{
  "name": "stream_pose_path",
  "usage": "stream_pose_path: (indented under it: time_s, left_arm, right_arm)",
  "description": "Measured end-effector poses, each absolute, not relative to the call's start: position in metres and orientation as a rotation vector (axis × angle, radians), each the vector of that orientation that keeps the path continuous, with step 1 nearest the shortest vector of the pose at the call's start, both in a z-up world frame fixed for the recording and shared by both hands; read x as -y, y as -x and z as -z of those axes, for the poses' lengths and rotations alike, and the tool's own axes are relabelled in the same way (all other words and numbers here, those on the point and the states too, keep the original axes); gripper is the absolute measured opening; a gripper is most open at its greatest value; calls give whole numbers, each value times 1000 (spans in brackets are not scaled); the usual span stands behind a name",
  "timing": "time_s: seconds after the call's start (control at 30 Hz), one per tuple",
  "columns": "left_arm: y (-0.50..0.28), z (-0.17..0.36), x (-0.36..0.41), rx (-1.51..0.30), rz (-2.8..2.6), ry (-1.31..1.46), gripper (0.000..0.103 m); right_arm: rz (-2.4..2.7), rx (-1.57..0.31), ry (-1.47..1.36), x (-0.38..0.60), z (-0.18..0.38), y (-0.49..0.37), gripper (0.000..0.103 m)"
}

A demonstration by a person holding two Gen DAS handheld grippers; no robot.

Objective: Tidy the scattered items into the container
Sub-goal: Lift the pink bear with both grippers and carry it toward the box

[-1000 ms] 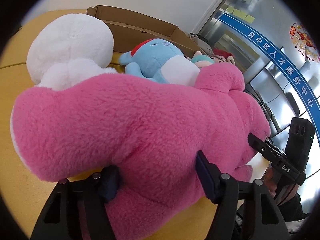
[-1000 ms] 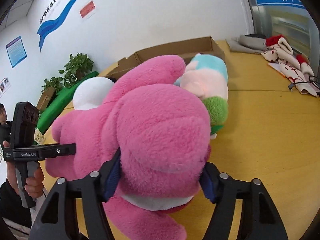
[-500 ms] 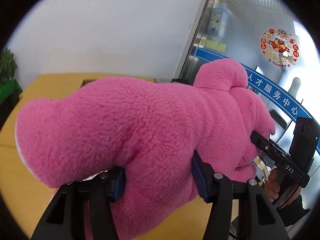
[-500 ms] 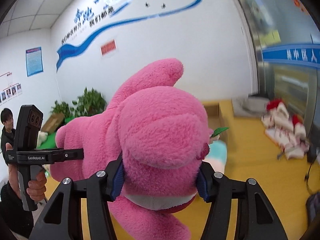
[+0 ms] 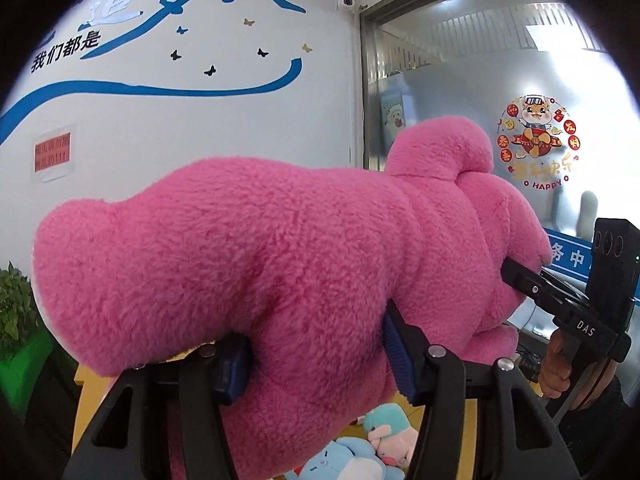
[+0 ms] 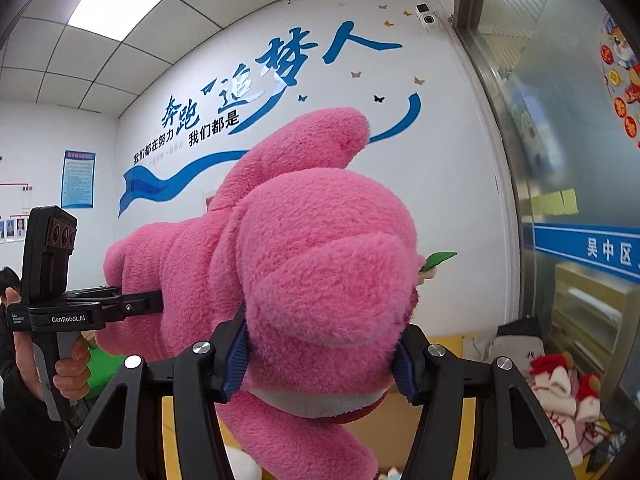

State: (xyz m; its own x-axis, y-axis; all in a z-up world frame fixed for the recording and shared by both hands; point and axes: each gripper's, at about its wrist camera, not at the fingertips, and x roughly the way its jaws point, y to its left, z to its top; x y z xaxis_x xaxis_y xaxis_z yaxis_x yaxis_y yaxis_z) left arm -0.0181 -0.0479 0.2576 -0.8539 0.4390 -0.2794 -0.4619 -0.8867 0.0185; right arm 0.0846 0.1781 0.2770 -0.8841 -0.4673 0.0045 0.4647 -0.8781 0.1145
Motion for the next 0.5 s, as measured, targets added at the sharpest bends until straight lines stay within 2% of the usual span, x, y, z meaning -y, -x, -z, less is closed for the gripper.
stream_pose_path:
  time_s: [0.23, 0.5]
  left_arm:
    - [69, -273, 49, -131, -2652, 360, 57]
    - [171, -231, 52, -88, -2624, 502, 57]
  right_arm:
    - [2649, 167, -39, -177, -284, -20, 64]
    - [2658, 194, -175, -170, -244, 82, 65]
